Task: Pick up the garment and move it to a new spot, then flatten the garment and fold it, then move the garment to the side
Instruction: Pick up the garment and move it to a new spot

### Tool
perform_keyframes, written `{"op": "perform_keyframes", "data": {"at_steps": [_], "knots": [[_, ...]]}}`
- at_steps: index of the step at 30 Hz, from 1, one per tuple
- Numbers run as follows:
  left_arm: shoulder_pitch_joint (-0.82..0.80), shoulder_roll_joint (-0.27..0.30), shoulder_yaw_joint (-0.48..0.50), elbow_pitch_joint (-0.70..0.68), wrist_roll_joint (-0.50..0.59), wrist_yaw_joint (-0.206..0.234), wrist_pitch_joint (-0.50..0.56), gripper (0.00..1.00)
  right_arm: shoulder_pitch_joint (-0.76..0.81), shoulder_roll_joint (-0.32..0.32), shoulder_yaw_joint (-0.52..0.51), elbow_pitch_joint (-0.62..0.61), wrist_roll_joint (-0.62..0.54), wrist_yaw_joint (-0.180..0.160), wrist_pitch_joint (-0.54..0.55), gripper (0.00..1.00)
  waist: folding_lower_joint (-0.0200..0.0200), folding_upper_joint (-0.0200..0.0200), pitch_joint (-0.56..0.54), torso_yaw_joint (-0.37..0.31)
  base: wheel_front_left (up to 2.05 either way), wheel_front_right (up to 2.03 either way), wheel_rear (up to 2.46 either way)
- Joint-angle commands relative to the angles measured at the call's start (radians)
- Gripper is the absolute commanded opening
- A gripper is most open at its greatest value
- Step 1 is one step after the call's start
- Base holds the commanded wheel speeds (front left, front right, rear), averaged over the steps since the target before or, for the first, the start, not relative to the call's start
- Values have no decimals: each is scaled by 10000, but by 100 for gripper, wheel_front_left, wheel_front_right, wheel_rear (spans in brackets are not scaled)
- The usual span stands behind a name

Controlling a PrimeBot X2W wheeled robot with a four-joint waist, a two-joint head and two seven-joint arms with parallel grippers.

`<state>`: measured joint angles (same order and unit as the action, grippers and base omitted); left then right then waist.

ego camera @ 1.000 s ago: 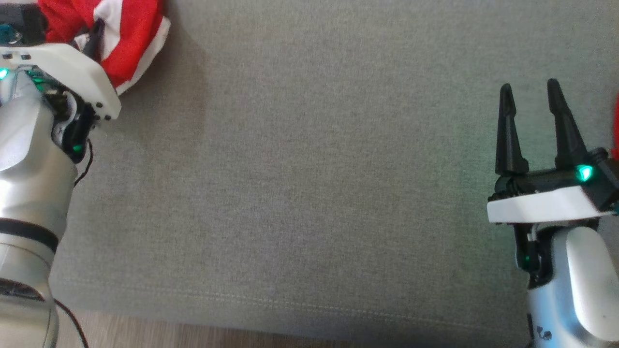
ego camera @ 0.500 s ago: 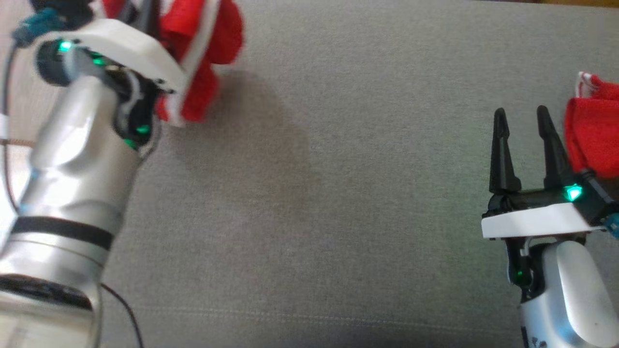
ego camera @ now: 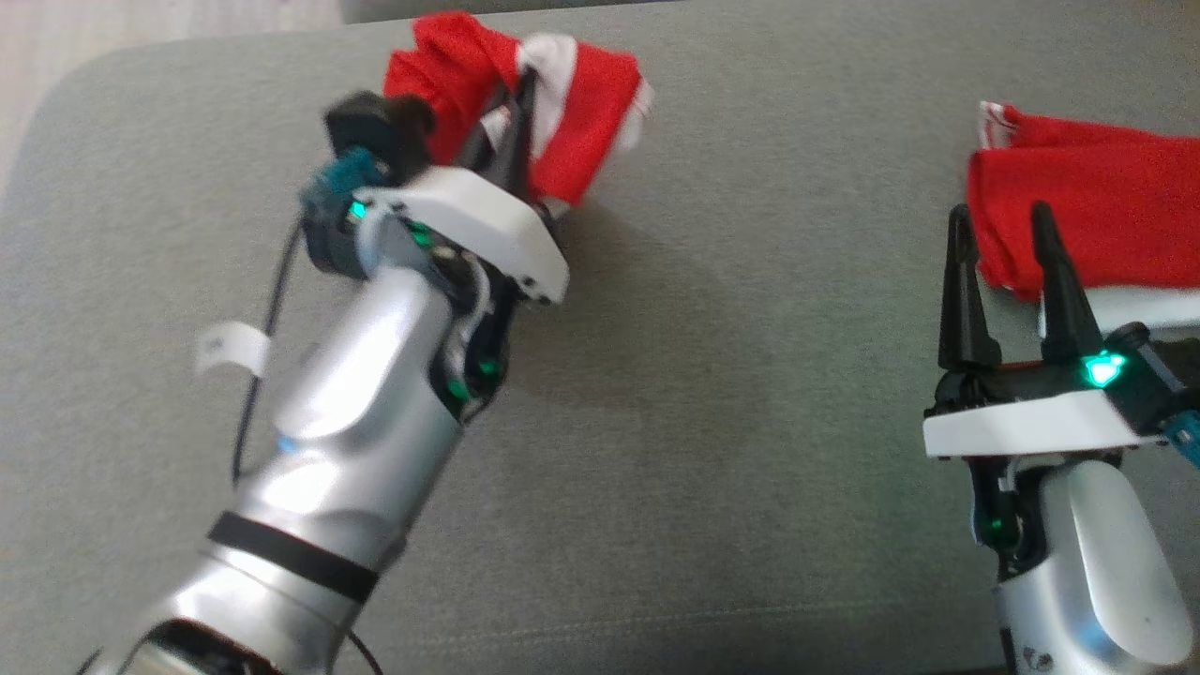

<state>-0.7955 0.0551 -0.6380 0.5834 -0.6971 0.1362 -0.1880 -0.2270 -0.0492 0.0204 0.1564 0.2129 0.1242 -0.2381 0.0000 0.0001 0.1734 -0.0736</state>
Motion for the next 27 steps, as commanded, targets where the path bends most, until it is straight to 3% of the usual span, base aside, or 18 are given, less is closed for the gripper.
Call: {"op": "perform_keyframes", "data": {"at_steps": [1, 8, 9, 10, 14, 18, 21, 27], "knots": [[-268, 96, 134, -383, 34, 185, -169, 0, -426, -10, 305, -296, 118, 65, -98, 100, 0, -1, 114, -405, 0, 0, 0], [-76, -43, -990, -287, -531, 864, -496, 0, -517, -10, 1103, -185, 393, 65, -178, 100, 0, -1, 355, -1245, 0, 0, 0], [-133, -44, -1236, -257, -637, 916, -526, 54, -514, -10, 1251, -165, 440, 65, -189, 100, 0, -1, 386, -1332, 0, 0, 0], [-207, -45, -1479, -195, -711, 953, -551, 100, -501, -10, 1387, -144, 517, 65, -198, 100, 0, -1, 410, -1409, 0, 0, 0], [-564, -46, -2079, 12, -1039, 1045, -644, 100, -411, -10, 1713, -119, 685, 65, -224, 100, 0, -1, 491, -1559, 0, 0, 0], [-858, -47, -1960, 248, -986, 1186, -719, 100, -323, -10, 1670, -178, 733, 65, -232, 100, 0, -1, 515, -1443, 0, 0, 0], [-875, 133, -1378, 26, -448, 1205, -731, 100, -248, -10, 1557, -207, 673, 65, -234, 100, 0, -1, 458, -1240, 0, 0, 0], [293, 1092, -100, -1311, 814, 916, -735, 100, -34, -10, 1248, -163, 401, 65, -235, 100, 0, -1, 82, -584, 0, 0, 0]]}}
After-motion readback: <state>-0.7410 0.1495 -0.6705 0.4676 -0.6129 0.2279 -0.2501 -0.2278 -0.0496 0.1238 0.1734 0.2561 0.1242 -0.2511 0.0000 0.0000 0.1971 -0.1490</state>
